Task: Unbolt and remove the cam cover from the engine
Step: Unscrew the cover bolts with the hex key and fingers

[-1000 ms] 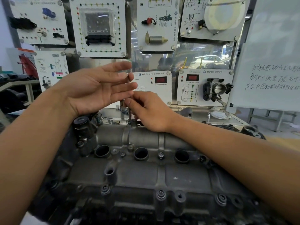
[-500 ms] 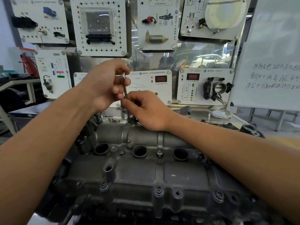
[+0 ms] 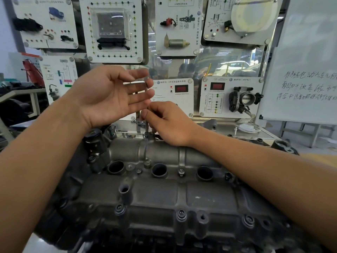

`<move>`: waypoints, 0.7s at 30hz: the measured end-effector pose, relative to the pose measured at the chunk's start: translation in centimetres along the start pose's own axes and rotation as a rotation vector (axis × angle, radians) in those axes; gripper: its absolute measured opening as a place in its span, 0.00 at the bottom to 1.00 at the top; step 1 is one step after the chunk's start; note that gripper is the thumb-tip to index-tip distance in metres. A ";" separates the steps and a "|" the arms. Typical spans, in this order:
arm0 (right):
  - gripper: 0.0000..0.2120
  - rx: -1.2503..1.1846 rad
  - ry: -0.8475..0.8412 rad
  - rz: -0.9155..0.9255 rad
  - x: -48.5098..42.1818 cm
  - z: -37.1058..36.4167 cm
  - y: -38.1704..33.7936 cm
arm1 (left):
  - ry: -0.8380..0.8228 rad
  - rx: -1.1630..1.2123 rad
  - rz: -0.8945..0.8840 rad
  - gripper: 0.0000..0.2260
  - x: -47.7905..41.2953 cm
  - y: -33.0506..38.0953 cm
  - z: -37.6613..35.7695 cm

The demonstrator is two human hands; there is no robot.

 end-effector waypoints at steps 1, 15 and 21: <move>0.16 -0.001 0.000 0.001 0.0 0.0 0.0 | -0.007 -0.008 0.004 0.14 0.0 0.0 0.1; 0.16 -0.022 -0.023 -0.020 -0.1 -0.4 0.3 | 0.046 -0.128 -0.068 0.09 0.2 -0.1 -0.2; 0.18 -0.004 -0.028 0.000 -0.1 -0.5 0.1 | 0.268 -0.368 -0.272 0.09 0.0 0.7 -0.6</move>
Point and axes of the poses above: each hand's wrist, its own x-axis away from the middle knuckle, its own z-axis out of the back of the hand, y = z × x, the point moved 5 cm from there along -x, towards the middle knuckle, and after that the axes turned 1 degree about -y, right-handed, at the moved point
